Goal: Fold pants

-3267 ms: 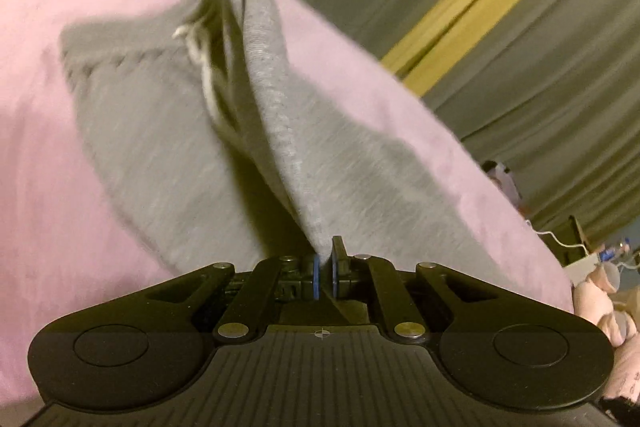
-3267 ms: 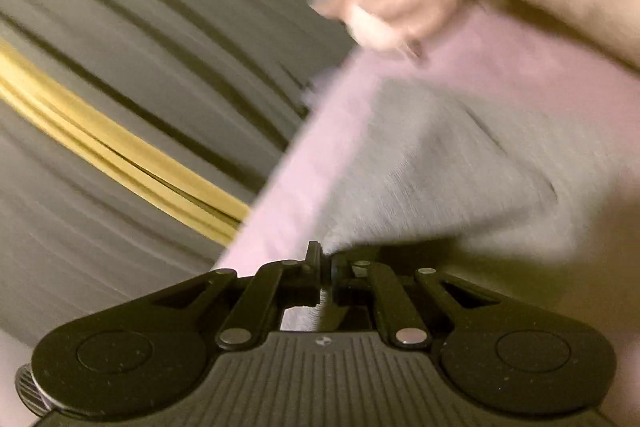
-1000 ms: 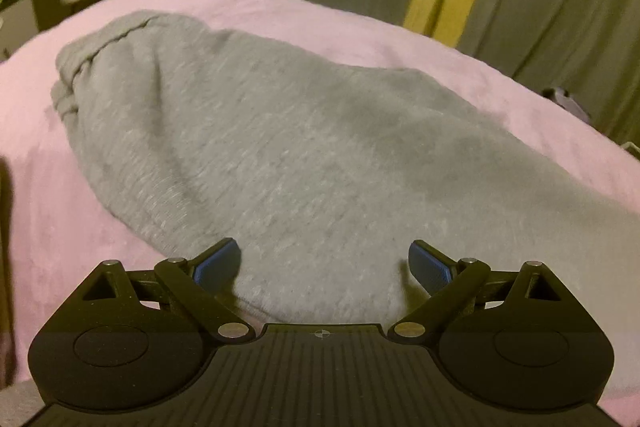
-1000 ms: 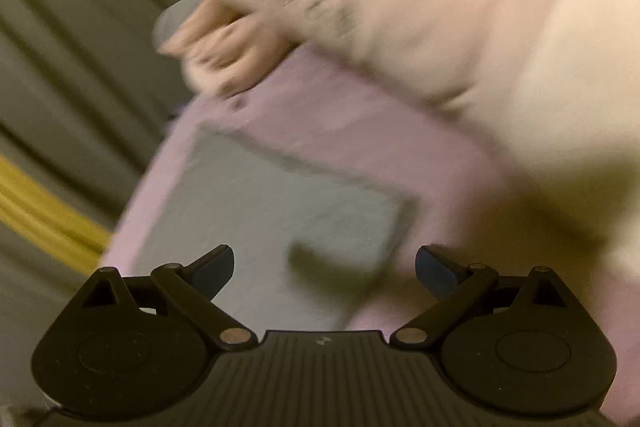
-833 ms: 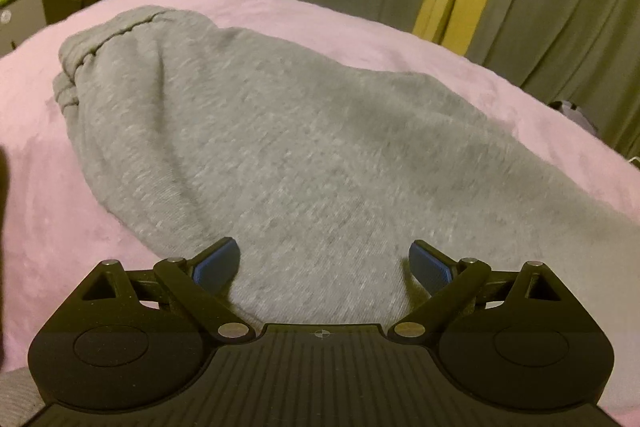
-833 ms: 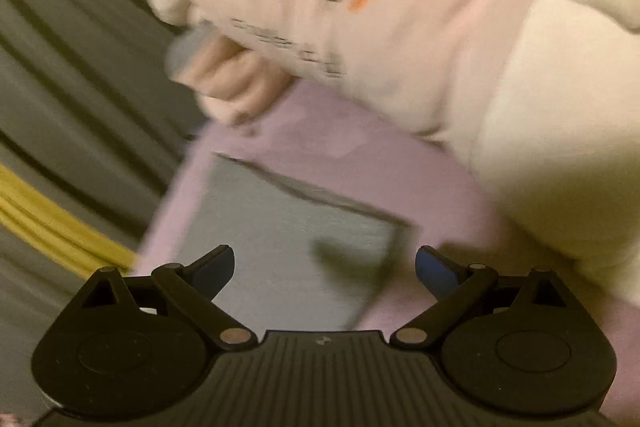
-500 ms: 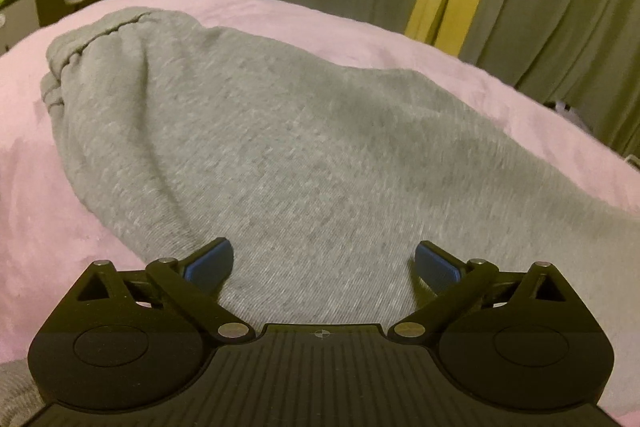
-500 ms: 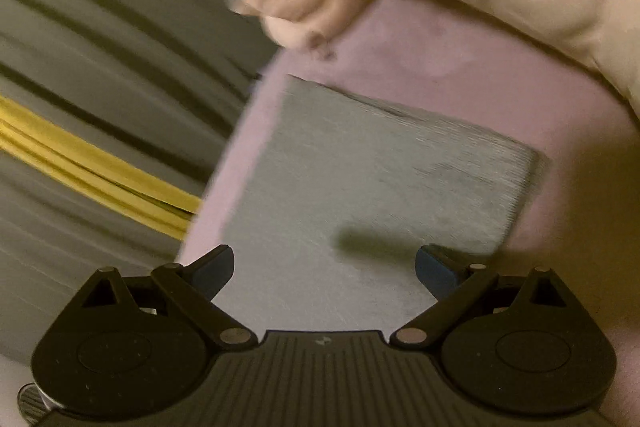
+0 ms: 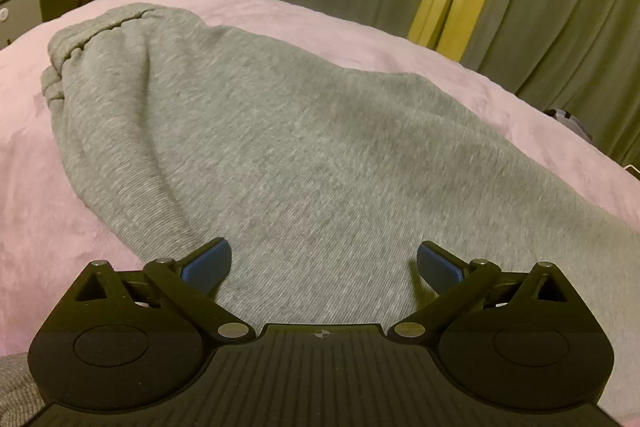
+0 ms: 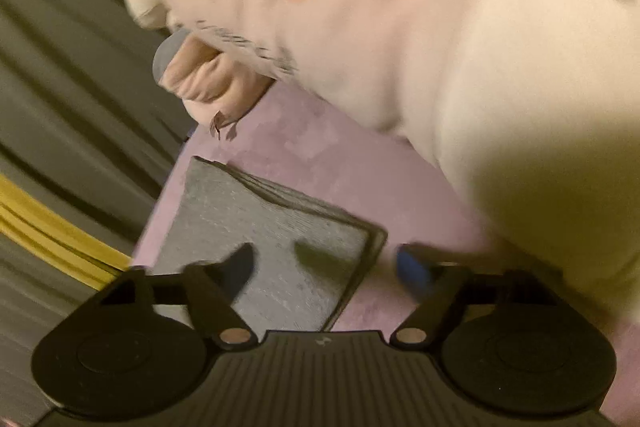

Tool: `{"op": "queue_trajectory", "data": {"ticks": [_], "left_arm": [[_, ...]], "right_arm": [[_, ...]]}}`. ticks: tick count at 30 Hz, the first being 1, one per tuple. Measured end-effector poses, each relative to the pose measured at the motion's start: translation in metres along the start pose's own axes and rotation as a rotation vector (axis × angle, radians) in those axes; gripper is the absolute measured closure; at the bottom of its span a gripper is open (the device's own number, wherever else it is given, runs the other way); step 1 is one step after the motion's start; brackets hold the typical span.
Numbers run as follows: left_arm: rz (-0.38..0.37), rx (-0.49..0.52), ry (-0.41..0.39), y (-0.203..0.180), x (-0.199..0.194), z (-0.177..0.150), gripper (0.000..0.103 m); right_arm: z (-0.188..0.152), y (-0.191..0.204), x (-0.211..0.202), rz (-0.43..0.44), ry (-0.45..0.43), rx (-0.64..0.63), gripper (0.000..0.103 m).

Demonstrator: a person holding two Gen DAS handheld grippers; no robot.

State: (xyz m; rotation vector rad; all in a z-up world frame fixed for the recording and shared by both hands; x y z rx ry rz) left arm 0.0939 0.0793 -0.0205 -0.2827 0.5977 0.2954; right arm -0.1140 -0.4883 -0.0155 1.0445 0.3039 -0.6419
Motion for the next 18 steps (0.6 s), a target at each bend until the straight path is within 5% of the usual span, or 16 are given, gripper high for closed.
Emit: {"op": "queue_trajectory", "data": {"ticks": [18], "left_arm": [[0.026,0.038,0.000,-0.006,0.004,-0.002,0.000]], "right_arm": [[-0.010,-0.011,0.014,0.079,-0.014,0.017,0.046]]}}
Point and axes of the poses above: each gripper's, at about its wrist camera, not at the fingertips, and x roughly the way its jaws point, y to its left, z to its top, the point moved 1 cm from there along x, roughly the way its jaws point, and after that the axes turned 10 degrees about -y, right-handed, at the moved point
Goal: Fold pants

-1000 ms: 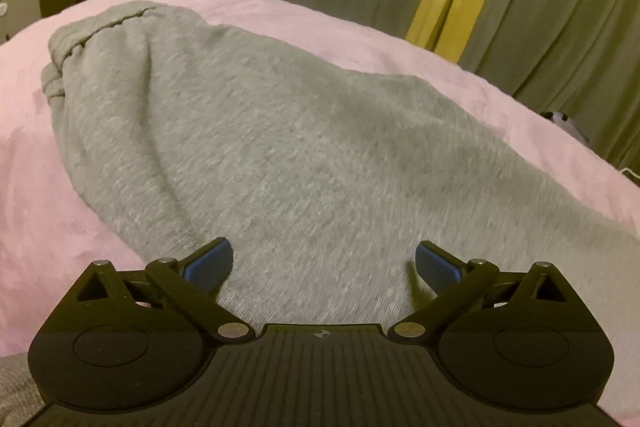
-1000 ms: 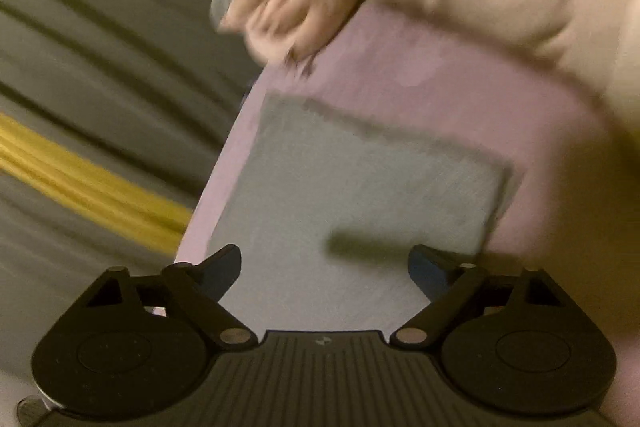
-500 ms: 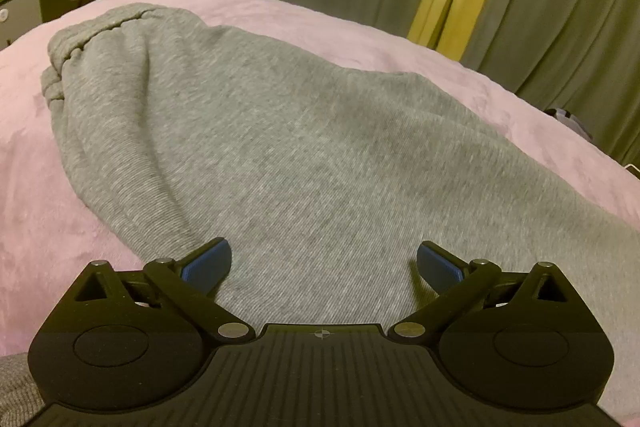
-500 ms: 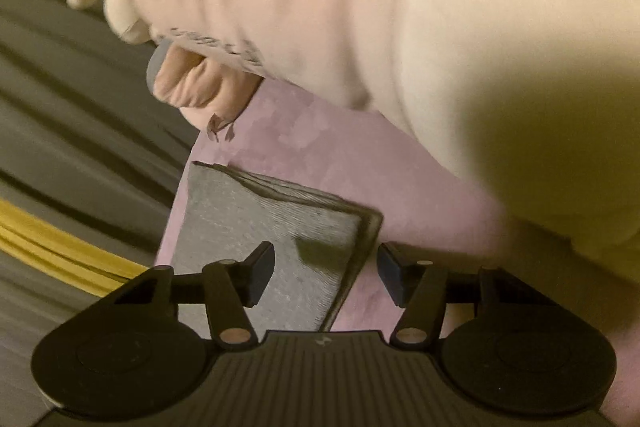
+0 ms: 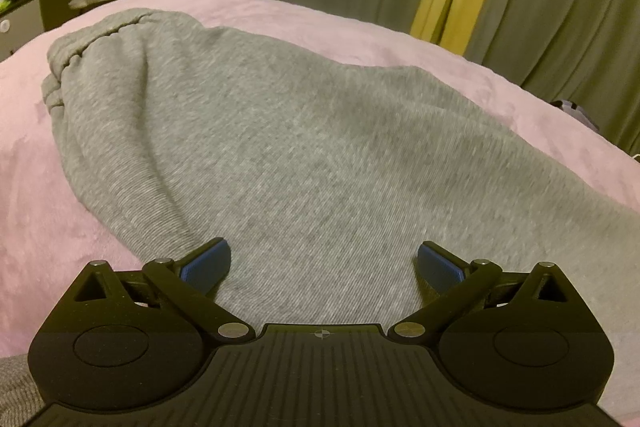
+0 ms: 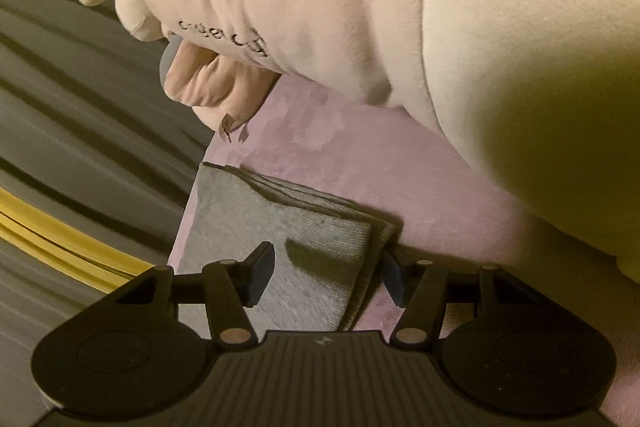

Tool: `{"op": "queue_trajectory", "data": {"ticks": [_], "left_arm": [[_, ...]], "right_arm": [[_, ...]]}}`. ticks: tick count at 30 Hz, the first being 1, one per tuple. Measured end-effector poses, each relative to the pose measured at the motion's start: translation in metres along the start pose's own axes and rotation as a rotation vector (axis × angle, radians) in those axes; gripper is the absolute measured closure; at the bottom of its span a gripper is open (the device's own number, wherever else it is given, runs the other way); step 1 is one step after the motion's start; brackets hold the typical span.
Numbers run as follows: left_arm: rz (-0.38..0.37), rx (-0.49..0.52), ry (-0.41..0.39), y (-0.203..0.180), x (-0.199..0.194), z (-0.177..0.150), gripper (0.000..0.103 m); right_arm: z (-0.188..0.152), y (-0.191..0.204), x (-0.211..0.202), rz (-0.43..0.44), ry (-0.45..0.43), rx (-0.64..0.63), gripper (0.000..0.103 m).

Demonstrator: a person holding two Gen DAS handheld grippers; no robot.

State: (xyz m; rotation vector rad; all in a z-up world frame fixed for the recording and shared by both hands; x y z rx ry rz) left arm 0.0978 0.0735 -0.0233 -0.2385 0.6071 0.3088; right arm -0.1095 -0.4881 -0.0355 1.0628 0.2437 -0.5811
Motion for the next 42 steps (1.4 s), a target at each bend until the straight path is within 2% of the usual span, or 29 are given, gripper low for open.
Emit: {"op": "queue_trajectory", "data": {"ticks": [4,6,19,21,26,29,30,31,32,35,37,42], "left_arm": [[0.002,0.006,0.001,0.000,0.000,0.000,0.000],[0.002,0.005,0.001,0.000,0.000,0.000,0.000],[0.006,0.014,0.001,-0.001,0.001,0.000,0.000],[0.006,0.015,0.002,-0.002,0.001,0.000,0.000],[0.007,0.016,0.002,-0.002,0.001,0.000,0.000],[0.008,0.020,0.002,-0.002,0.001,0.000,0.000],[0.009,0.021,0.003,-0.002,0.001,0.000,0.000],[0.009,0.021,0.003,-0.002,0.001,0.000,0.000],[0.008,0.020,0.002,-0.002,0.001,0.000,0.000],[0.002,0.005,0.000,0.000,0.000,0.001,0.000],[-0.002,-0.005,-0.002,0.001,0.000,0.002,0.000],[-0.013,-0.029,-0.002,0.005,-0.007,0.004,0.000]], "right_arm": [[0.000,-0.007,-0.002,-0.007,-0.004,0.021,0.072],[0.001,-0.012,-0.002,0.008,0.001,0.043,0.075],[0.004,-0.011,0.008,0.023,0.016,0.069,0.071],[0.005,-0.011,0.009,0.030,0.021,0.080,0.068],[0.007,-0.008,0.009,0.073,0.035,0.117,0.045],[0.005,-0.001,0.011,0.063,0.029,0.066,0.044],[0.003,0.002,0.011,0.060,0.021,0.037,0.045],[0.002,0.004,0.011,0.053,0.016,0.012,0.061],[0.001,0.006,0.012,0.051,0.020,-0.003,0.084],[0.000,0.006,0.014,0.052,0.022,0.003,0.085],[-0.001,0.005,0.016,0.053,0.028,0.023,0.081],[0.000,0.009,0.020,0.034,0.038,0.019,0.077]]}}
Point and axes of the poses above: each gripper's, at about its wrist camera, not at the fingertips, and x roughly the way its jaws point, y to its left, z to its top, the point moved 1 cm from there along x, roughly the way its jaws point, and after that the axes turned 10 degrees about -y, right-handed, at the moved point
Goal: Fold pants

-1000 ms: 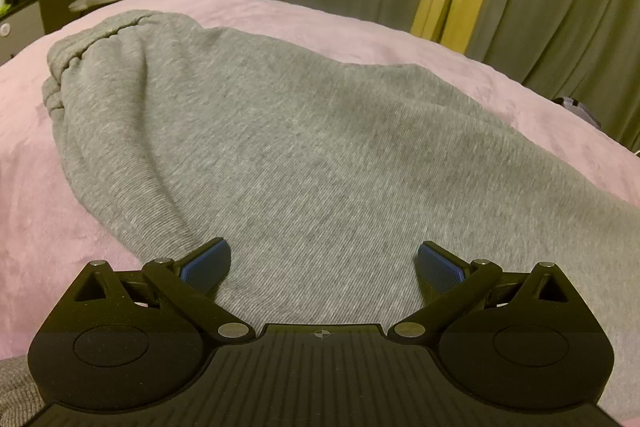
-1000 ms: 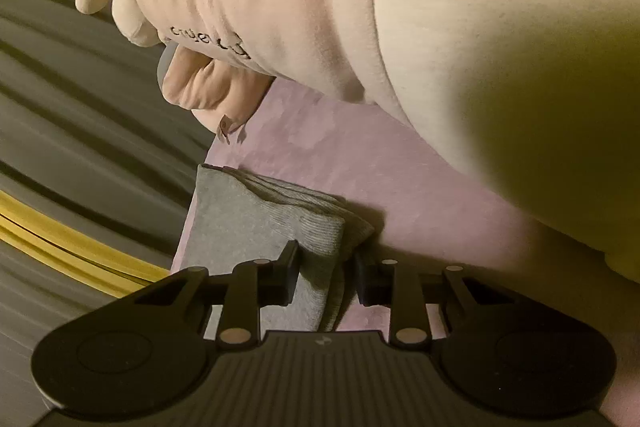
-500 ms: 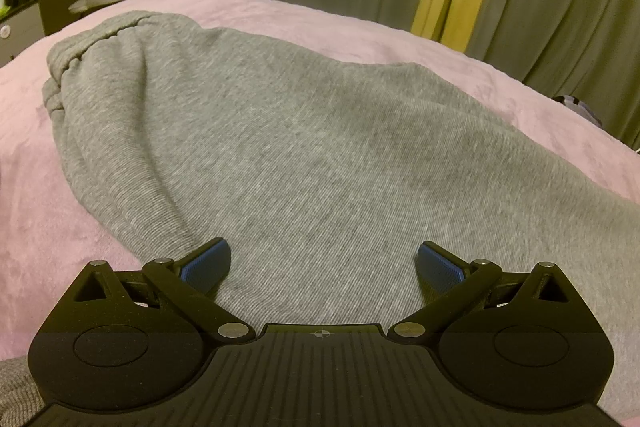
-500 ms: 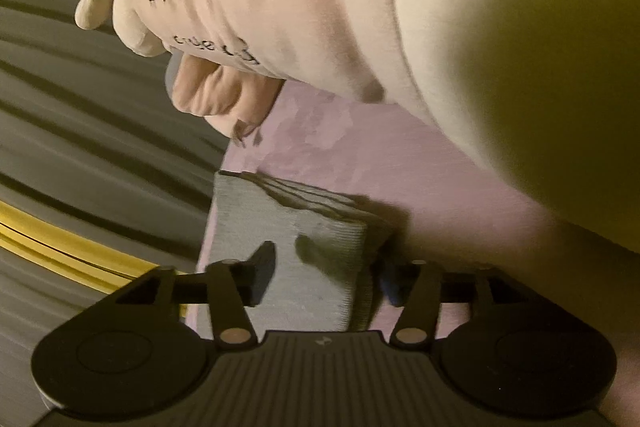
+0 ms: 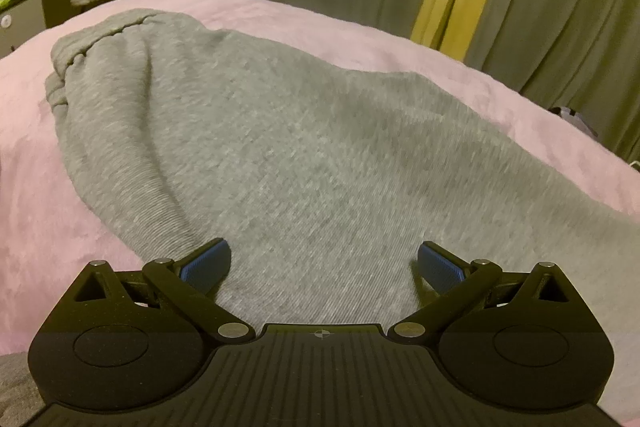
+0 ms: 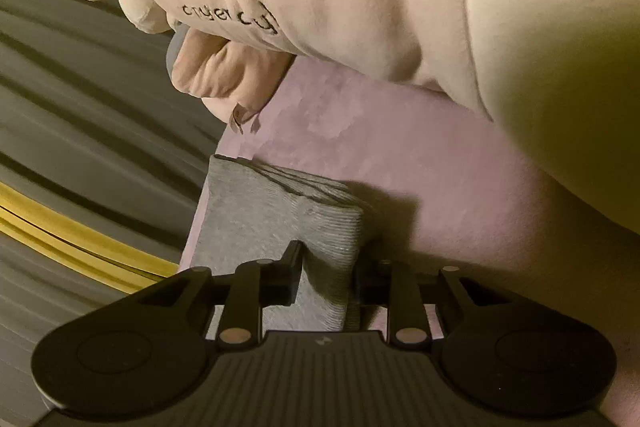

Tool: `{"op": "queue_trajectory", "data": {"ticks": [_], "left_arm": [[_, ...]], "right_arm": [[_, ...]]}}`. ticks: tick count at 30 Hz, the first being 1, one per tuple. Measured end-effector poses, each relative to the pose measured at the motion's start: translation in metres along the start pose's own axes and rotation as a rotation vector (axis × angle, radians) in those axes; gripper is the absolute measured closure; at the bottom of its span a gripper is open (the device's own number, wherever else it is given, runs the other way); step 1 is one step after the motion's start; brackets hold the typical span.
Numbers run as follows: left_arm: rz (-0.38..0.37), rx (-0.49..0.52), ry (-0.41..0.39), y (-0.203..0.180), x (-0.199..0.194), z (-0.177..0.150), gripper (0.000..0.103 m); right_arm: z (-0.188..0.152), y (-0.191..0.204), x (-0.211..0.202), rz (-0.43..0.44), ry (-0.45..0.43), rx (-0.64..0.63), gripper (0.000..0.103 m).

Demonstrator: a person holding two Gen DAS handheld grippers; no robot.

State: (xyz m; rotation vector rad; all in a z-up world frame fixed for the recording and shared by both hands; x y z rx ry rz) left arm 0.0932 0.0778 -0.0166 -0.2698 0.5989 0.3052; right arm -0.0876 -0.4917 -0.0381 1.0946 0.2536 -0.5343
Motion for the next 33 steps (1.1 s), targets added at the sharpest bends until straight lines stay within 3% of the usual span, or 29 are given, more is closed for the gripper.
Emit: {"op": "queue_trajectory", "data": {"ticks": [2,5,9,11,13,15,17,19,22,25,33], "left_arm": [[-0.013,-0.020,0.005,0.004,-0.007,0.004,0.000],[0.016,-0.020,0.000,0.010,-0.024,0.011,0.000],[0.015,-0.040,-0.103,0.023,-0.047,0.018,0.000],[0.014,-0.077,-0.135,0.030,-0.051,0.020,0.000],[0.013,-0.115,-0.126,0.036,-0.050,0.021,0.000],[0.014,-0.149,-0.102,0.040,-0.046,0.019,0.000],[0.009,-0.190,-0.082,0.044,-0.043,0.018,0.000],[0.002,-0.217,-0.066,0.047,-0.038,0.016,0.000],[0.002,-0.234,-0.046,0.048,-0.033,0.012,0.000],[-0.003,-0.253,-0.032,0.052,-0.029,0.010,0.000],[-0.032,-0.277,-0.006,0.049,-0.020,0.009,0.000]], "right_arm": [[0.001,0.011,-0.002,-0.012,-0.004,-0.071,0.088],[0.003,0.042,-0.008,-0.007,-0.019,-0.227,0.090],[-0.016,0.142,-0.030,0.152,-0.070,-0.588,0.091],[-0.049,0.203,-0.048,0.319,-0.052,-0.764,0.091],[-0.099,0.251,-0.067,0.508,0.024,-0.917,0.091],[-0.160,0.276,-0.083,0.653,0.122,-1.061,0.090],[-0.217,0.278,-0.085,0.726,0.227,-1.156,0.090],[-0.270,0.266,-0.073,0.699,0.366,-1.209,0.090],[-0.338,0.239,-0.038,0.527,0.624,-1.282,0.089],[-0.349,0.234,-0.046,0.515,0.570,-1.295,0.087],[-0.335,0.248,-0.057,0.525,0.528,-1.206,0.087]]}}
Point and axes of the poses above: each gripper's, at about its wrist camera, not at the fingertips, and x roughly the way its jaws point, y to its left, z to its top, the point moved 1 cm from there along x, roughly the way its jaws point, and after that the axes turned 10 degrees about -y, right-handed, at the moved point
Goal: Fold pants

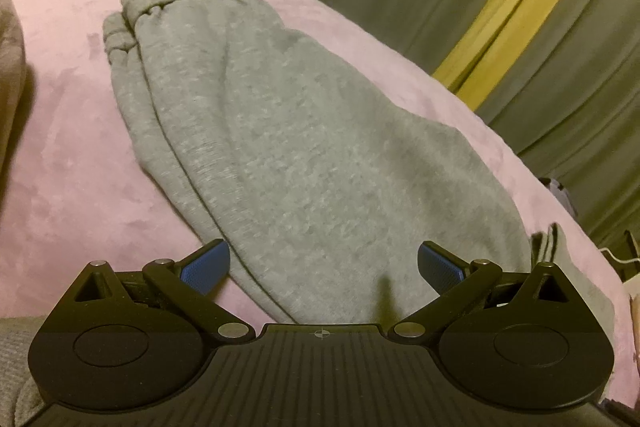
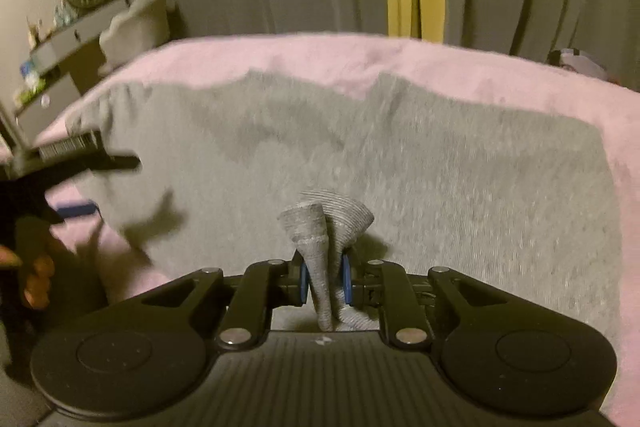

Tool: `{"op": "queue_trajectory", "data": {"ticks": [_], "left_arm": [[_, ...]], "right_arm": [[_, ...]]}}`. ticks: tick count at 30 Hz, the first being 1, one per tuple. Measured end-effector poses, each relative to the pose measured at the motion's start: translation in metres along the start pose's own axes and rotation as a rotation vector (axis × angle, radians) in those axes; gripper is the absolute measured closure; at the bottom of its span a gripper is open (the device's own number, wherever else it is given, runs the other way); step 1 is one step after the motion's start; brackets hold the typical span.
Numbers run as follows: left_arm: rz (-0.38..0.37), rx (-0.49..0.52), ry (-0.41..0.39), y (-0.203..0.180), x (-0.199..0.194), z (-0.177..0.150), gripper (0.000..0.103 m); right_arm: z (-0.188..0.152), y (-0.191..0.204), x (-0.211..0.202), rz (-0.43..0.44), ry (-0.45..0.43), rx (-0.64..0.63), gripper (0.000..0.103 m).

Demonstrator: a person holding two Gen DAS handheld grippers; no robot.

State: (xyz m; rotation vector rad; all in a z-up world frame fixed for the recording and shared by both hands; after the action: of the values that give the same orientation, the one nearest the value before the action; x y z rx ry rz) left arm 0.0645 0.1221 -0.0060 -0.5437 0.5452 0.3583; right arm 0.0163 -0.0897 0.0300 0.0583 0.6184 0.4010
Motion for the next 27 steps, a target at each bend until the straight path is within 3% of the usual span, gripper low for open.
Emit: {"op": "queue_trajectory", "data": {"ticks": [4,6,8,10,12,14,16,19,24,27], "left_arm": [[-0.002,0.002,-0.004,0.000,-0.001,0.000,0.000],[0.001,0.002,0.001,0.000,-0.001,0.000,0.000],[-0.001,0.003,0.005,0.000,0.000,0.000,0.000],[0.002,0.007,0.013,-0.001,0.001,0.000,0.000],[0.005,0.011,0.018,-0.002,0.003,0.000,0.000],[0.006,0.018,0.018,-0.002,0.003,-0.001,0.000],[0.010,0.023,0.017,-0.002,0.004,-0.001,0.000],[0.018,0.026,0.021,-0.003,0.005,-0.002,0.000],[-0.024,0.125,0.038,-0.023,-0.002,-0.001,0.000],[-0.124,0.242,0.028,-0.051,-0.013,-0.004,0.000]], "right_arm": [[-0.012,0.001,0.012,0.022,0.136,0.030,0.068],[-0.010,-0.004,-0.002,0.073,0.113,0.097,0.054],[-0.004,-0.022,-0.017,0.170,0.088,0.259,0.020],[0.001,-0.041,-0.033,0.188,0.016,0.369,0.013],[0.002,-0.066,-0.044,0.118,-0.015,0.449,0.005],[-0.007,-0.096,-0.046,0.024,0.021,0.532,0.004],[-0.023,-0.122,-0.038,-0.080,0.139,0.606,0.004],[-0.027,-0.137,-0.055,-0.050,0.072,0.707,0.004],[-0.013,-0.122,-0.073,-0.260,0.047,0.439,0.004],[-0.014,-0.120,-0.085,-0.369,0.019,0.362,0.004]]}}
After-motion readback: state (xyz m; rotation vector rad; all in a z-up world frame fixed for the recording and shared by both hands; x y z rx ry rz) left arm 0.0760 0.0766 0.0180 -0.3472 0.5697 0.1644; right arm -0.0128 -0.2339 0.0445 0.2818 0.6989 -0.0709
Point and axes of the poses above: each gripper's, at about its wrist camera, not at the fingertips, and x roughly the way its jaws point, y to its left, z to its top, the point moved 1 cm from there along x, roughly the way its jaws point, and after that the axes turned 10 degrees about -y, right-handed, at the moved point
